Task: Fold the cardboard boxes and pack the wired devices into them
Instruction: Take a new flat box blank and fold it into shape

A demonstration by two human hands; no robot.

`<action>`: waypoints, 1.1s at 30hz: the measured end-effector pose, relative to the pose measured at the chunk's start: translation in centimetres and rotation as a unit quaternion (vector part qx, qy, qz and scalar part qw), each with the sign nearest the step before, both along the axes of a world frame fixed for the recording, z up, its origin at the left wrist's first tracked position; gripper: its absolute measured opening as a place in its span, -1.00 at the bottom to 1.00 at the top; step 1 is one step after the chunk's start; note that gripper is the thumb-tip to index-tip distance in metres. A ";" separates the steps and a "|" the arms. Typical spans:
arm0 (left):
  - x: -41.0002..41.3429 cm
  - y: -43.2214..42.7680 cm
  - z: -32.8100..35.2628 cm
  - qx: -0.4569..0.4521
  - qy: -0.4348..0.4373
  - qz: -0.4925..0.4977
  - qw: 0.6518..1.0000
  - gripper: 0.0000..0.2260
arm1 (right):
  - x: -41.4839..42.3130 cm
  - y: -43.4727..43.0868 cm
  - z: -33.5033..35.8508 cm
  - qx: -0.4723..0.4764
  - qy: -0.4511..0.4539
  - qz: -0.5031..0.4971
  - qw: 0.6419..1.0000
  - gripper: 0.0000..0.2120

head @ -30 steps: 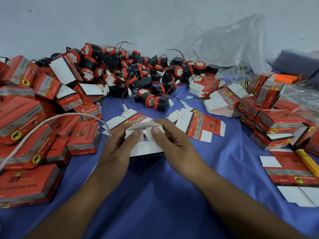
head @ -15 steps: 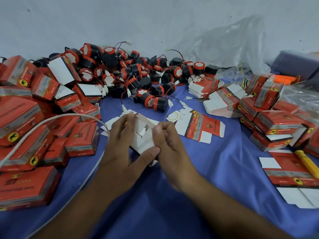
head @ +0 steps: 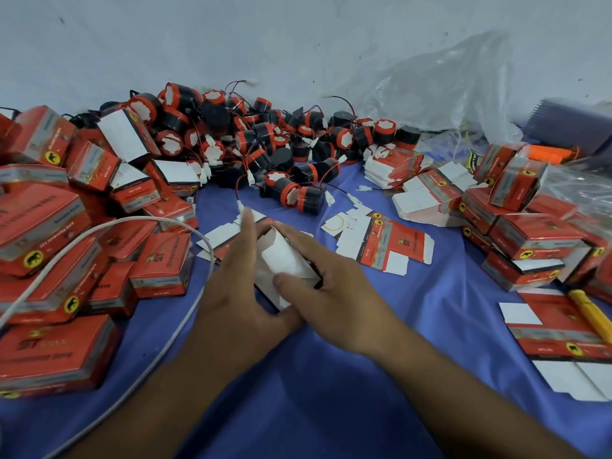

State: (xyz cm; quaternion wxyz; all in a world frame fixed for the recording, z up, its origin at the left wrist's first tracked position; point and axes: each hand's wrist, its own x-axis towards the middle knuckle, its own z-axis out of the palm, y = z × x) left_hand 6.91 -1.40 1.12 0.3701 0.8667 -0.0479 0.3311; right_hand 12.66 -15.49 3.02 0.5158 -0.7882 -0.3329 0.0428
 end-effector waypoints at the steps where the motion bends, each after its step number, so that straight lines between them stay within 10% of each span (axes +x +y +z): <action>1: 0.0 0.0 0.1 -0.019 0.008 -0.002 1.000 0.04 | -0.1 0.2 -0.2 -0.003 -0.012 -0.009 1.000 -0.43; 15: 0.7 0.3 -0.4 0.088 -0.069 0.056 0.992 -0.32 | 0.4 0.7 -0.9 0.005 0.010 0.013 1.000 -0.54; 33: 0.1 0.0 0.0 -0.023 -0.011 0.008 1.000 0.08 | 0.3 1.2 -0.5 0.030 0.052 -0.034 0.998 -0.61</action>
